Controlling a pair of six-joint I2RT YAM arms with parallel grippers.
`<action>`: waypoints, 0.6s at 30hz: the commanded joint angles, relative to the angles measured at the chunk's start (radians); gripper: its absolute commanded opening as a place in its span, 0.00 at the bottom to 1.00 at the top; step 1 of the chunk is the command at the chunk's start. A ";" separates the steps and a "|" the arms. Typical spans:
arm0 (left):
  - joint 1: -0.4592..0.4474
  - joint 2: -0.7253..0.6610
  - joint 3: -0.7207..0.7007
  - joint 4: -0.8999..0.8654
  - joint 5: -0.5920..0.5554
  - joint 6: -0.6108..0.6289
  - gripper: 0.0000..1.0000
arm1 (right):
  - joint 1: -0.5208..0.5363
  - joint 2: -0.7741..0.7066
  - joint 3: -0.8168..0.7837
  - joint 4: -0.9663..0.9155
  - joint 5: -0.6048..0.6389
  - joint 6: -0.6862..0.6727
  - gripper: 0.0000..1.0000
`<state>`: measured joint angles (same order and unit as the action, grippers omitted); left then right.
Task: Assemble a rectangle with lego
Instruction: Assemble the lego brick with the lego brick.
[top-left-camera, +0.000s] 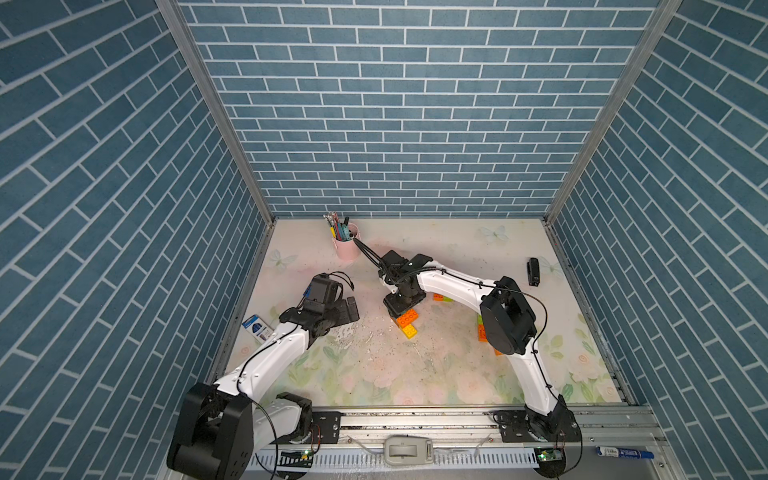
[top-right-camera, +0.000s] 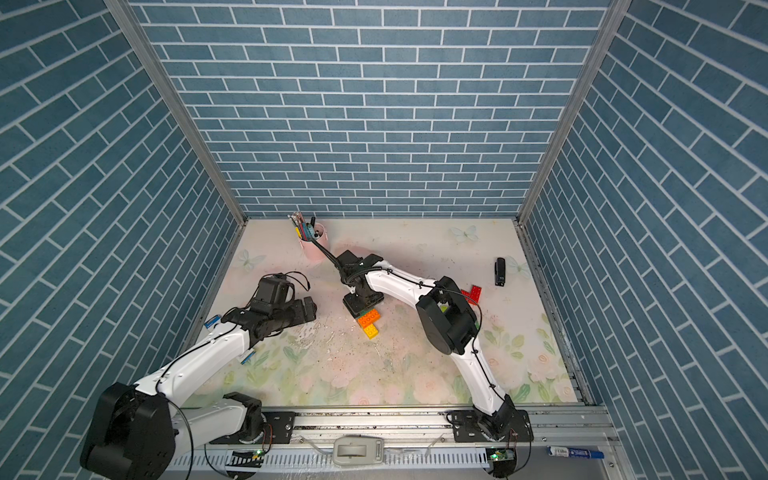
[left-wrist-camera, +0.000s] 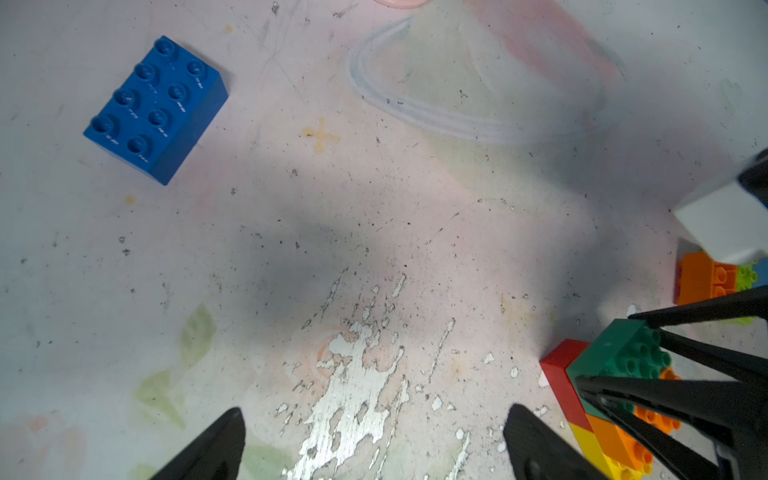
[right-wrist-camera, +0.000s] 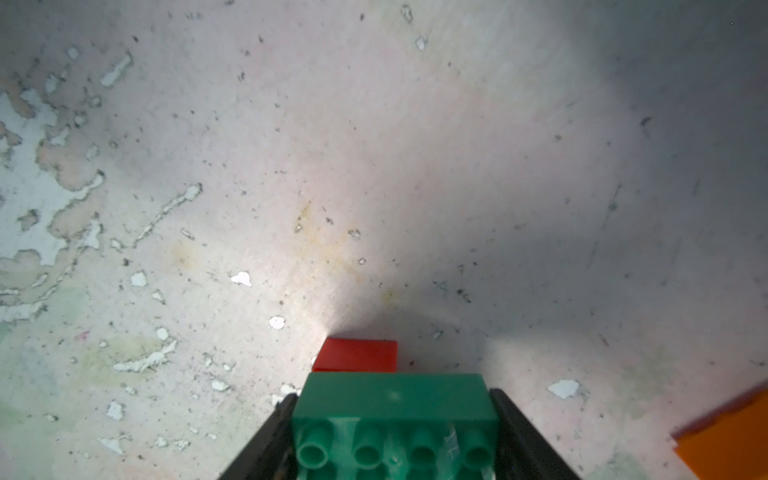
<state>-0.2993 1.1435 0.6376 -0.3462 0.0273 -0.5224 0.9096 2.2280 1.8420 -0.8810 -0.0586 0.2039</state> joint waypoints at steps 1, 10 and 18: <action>0.006 -0.021 0.032 -0.035 -0.010 0.015 0.99 | 0.002 0.052 0.000 -0.039 -0.007 0.001 0.67; 0.006 -0.031 0.057 -0.062 -0.032 0.027 0.99 | 0.001 0.019 0.081 -0.076 0.001 0.001 0.90; 0.145 0.020 0.151 -0.125 -0.027 0.049 0.99 | -0.011 -0.220 0.016 0.035 0.117 0.055 0.89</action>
<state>-0.2108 1.1328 0.7513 -0.4286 0.0021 -0.4946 0.9073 2.1590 1.8866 -0.8970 -0.0120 0.2176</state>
